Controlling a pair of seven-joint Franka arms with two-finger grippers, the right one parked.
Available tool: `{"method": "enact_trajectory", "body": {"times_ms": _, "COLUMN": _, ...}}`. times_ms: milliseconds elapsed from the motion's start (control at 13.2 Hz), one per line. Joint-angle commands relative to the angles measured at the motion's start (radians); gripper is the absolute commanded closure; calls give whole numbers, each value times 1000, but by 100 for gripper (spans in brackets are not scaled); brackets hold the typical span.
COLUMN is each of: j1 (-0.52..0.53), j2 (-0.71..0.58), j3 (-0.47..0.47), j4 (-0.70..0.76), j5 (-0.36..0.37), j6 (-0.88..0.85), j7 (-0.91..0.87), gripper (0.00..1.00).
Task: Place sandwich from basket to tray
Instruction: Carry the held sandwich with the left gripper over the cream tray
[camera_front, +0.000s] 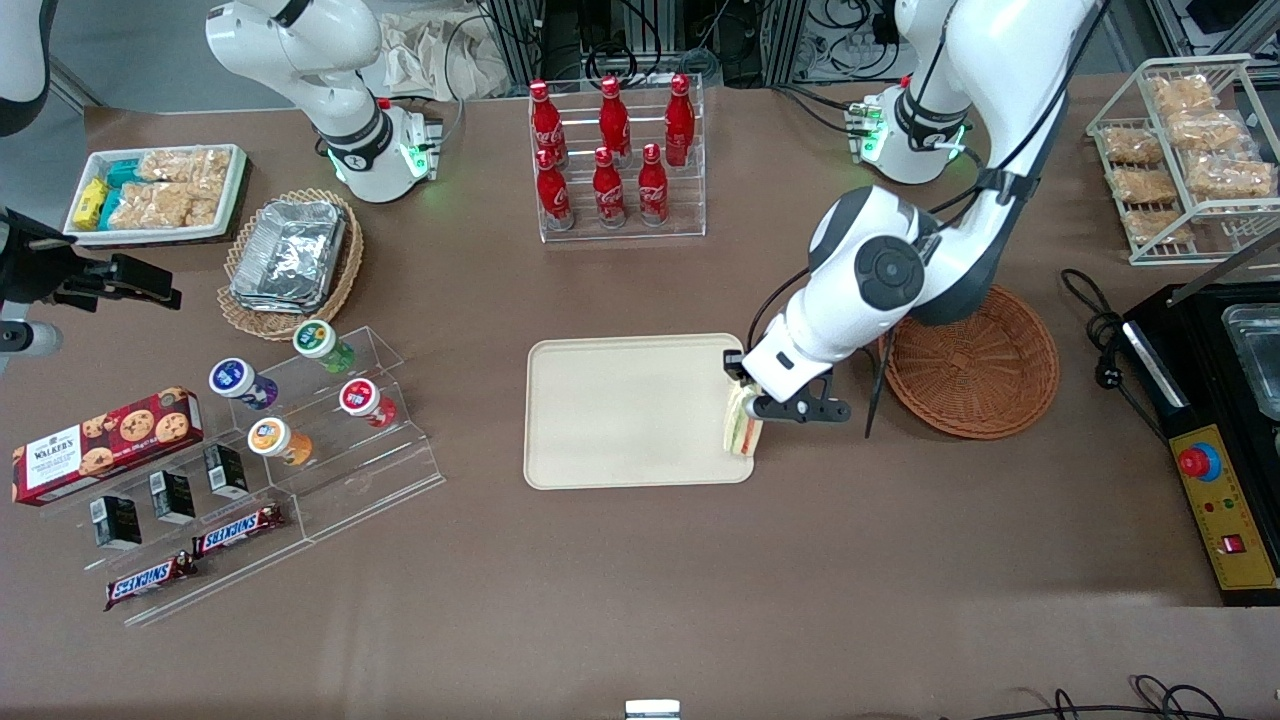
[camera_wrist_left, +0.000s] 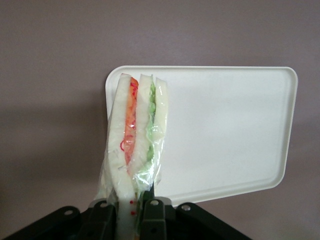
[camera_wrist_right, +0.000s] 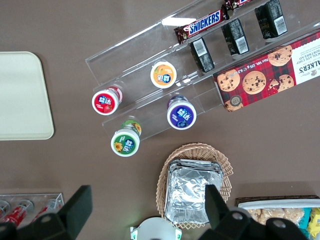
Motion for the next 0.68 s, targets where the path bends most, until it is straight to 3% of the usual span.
{"method": "enact_trajectory", "body": {"times_ms": 0, "j1": 0, "j2": 105, "j3": -7, "j4": 15, "j5": -2, "j6": 79, "j7": -75, "gripper": 100}}
{"method": "enact_trajectory", "body": {"times_ms": 455, "j1": -40, "j2": 178, "j3": 1, "j4": 15, "j5": 56, "j6": 121, "j7": -127, "gripper": 100}}
{"method": "enact_trajectory", "body": {"times_ms": 531, "j1": -38, "j2": 189, "j3": 1, "j4": 15, "j5": 78, "j6": 134, "j7": -132, "gripper": 97}}
{"method": "enact_trajectory", "body": {"times_ms": 607, "j1": -38, "j2": 198, "j3": 1, "j4": 15, "j5": 82, "j6": 145, "j7": -158, "gripper": 78}}
